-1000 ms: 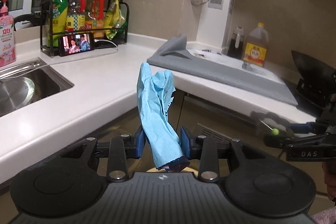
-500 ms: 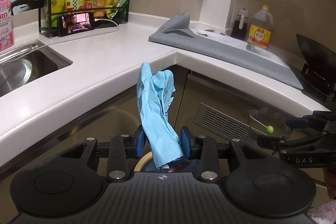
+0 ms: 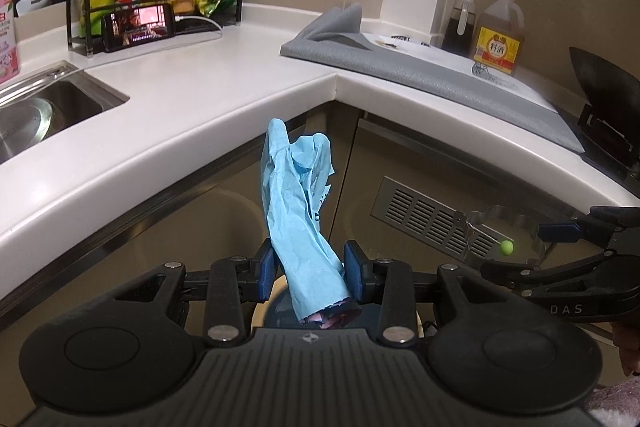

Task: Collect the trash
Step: 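Carry the blue glove and egg ring down over the blue bin with both tools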

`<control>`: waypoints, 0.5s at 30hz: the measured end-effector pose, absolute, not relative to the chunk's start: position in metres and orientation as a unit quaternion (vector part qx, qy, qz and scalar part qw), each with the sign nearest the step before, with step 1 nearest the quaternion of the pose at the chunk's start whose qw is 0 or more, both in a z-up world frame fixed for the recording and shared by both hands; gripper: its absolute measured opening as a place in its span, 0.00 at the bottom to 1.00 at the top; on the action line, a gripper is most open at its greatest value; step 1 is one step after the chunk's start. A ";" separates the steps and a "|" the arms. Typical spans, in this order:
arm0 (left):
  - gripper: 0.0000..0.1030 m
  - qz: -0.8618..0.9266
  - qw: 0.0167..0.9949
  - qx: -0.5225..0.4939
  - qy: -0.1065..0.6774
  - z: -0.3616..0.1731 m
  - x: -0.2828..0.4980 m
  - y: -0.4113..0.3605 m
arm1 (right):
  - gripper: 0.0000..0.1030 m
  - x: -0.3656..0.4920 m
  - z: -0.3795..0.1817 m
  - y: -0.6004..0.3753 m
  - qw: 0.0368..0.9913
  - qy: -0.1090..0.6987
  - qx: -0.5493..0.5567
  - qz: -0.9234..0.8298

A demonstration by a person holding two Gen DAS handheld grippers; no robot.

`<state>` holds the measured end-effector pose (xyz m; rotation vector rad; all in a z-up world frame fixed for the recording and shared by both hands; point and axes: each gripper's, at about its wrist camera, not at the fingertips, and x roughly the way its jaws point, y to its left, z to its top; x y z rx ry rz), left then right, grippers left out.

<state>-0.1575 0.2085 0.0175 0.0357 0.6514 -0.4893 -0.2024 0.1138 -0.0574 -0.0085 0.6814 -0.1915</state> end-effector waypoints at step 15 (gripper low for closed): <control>0.39 -0.236 0.902 0.009 0.361 -0.009 -0.133 0.195 | 0.77 -0.181 -0.078 0.114 0.924 0.371 -0.024 -0.091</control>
